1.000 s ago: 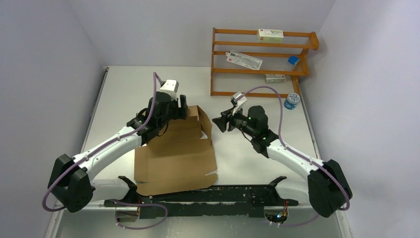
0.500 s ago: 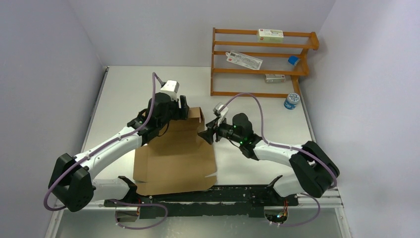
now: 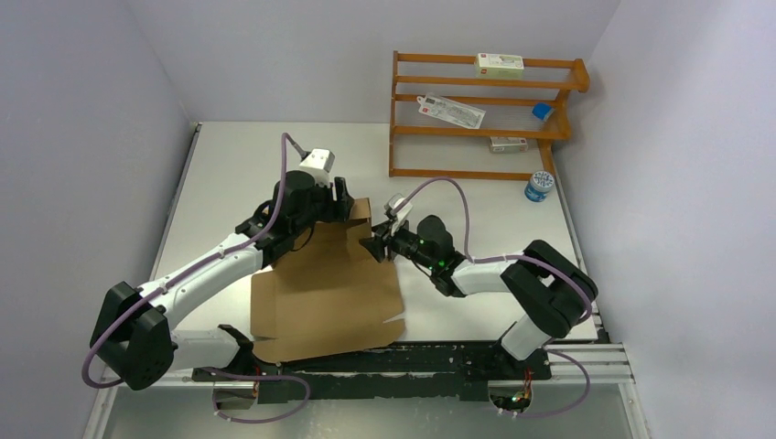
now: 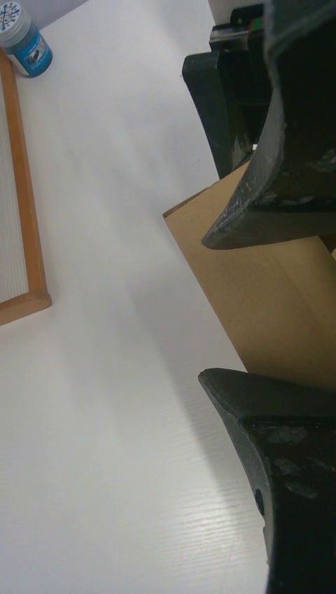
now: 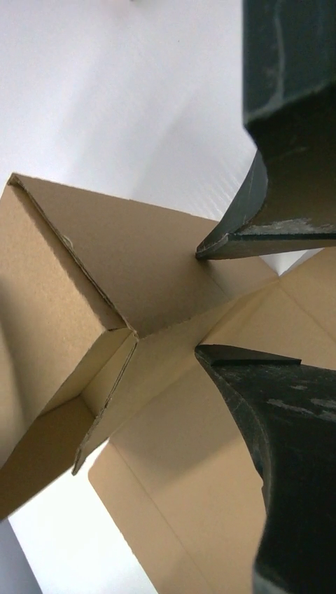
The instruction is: Fold the paper box
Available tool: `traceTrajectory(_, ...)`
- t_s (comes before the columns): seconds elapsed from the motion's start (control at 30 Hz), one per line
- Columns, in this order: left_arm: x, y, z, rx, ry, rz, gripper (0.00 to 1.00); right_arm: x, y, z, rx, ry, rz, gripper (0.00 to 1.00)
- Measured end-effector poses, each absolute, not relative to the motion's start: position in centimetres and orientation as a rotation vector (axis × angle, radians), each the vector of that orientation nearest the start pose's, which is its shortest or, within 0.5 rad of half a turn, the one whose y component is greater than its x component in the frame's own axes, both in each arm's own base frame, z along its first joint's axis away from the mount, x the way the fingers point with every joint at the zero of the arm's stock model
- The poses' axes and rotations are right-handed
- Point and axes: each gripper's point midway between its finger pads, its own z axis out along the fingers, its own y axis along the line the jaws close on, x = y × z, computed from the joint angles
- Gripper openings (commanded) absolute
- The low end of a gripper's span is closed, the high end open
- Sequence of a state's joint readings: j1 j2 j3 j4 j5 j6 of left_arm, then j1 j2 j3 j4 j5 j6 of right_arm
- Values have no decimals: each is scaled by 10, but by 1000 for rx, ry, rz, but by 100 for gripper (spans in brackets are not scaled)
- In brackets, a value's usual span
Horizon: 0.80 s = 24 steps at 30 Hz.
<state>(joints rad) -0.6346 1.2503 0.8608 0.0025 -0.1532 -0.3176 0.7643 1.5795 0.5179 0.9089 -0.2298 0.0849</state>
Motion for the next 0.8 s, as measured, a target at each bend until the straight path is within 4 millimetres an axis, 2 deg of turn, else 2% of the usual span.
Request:
traceTrajectory(0.57,328,-244,197,273,1971,-571,68,305,330,111,-649,1542,598,25)
traceTrajectory(0.8,327,-253,198,301,1981,-615,69,316,329,111,-575,1515,507,22)
